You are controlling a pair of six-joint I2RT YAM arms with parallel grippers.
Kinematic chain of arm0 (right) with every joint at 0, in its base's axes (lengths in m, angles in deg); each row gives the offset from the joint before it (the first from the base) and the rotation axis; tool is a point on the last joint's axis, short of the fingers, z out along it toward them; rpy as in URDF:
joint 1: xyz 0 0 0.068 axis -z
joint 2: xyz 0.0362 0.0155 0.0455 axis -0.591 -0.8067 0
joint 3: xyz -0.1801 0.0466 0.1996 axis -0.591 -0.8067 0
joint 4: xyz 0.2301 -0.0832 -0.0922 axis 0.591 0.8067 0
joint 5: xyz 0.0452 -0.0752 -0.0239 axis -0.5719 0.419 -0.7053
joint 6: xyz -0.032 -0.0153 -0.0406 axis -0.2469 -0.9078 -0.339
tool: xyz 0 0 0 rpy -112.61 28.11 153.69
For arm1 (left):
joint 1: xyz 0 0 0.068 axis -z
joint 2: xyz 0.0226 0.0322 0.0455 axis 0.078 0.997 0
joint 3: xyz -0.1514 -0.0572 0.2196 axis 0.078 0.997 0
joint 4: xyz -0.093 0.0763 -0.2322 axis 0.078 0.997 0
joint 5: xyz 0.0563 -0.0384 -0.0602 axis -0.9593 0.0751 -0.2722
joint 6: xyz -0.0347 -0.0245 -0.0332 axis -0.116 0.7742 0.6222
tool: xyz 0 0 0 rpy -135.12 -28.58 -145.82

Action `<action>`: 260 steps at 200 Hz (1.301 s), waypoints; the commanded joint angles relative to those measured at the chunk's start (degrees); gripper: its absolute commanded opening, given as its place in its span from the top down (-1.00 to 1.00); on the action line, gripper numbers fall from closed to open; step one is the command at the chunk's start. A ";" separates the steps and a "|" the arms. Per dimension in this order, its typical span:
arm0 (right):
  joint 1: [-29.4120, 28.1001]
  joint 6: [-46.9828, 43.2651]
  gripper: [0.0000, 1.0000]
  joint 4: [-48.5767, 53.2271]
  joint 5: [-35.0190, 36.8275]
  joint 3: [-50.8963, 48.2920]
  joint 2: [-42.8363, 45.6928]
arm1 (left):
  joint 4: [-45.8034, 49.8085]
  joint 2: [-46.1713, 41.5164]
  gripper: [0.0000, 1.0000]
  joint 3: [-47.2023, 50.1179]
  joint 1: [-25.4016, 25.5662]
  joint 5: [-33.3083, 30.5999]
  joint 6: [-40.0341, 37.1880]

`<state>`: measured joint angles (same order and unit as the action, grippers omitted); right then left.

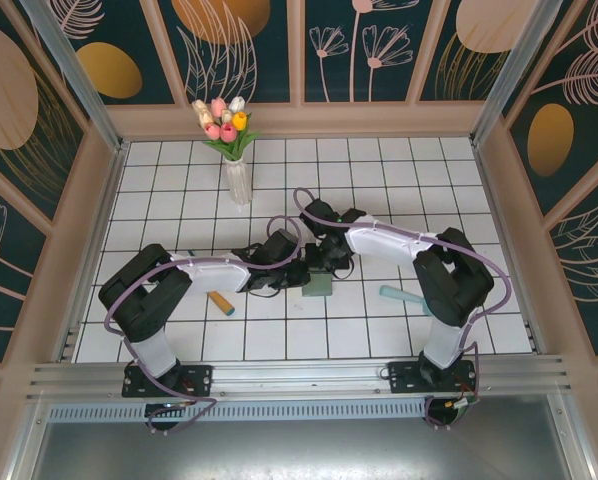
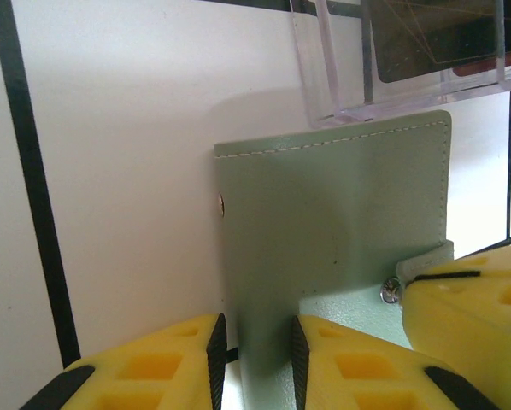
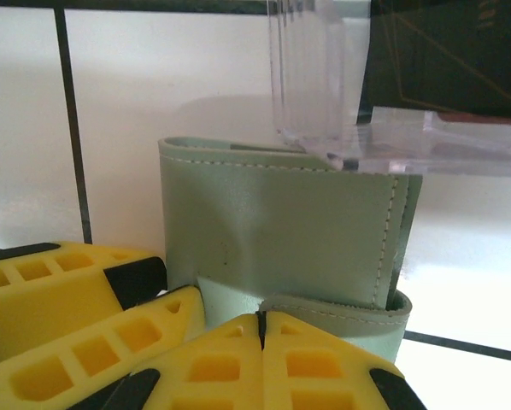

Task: Put the credit cards into the card holder

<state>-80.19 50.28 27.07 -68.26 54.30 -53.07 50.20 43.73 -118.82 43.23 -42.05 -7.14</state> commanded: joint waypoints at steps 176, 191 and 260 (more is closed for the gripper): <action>0.11 0.84 1.00 3.51 7.96 -5.53 -15.72 | 1.56 0.96 0.42 -0.09 0.34 -0.07 -0.75; -0.02 0.89 1.00 3.37 7.93 -5.28 -17.13 | 1.51 1.02 0.42 -0.09 0.31 -0.04 -0.79; 0.25 -1.05 1.00 3.85 1.88 3.70 -4.26 | 1.59 0.91 0.42 -0.21 0.30 -0.28 -0.78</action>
<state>-80.48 50.30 29.49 -68.02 56.82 -56.87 51.10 43.73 -118.82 43.12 -42.46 -6.88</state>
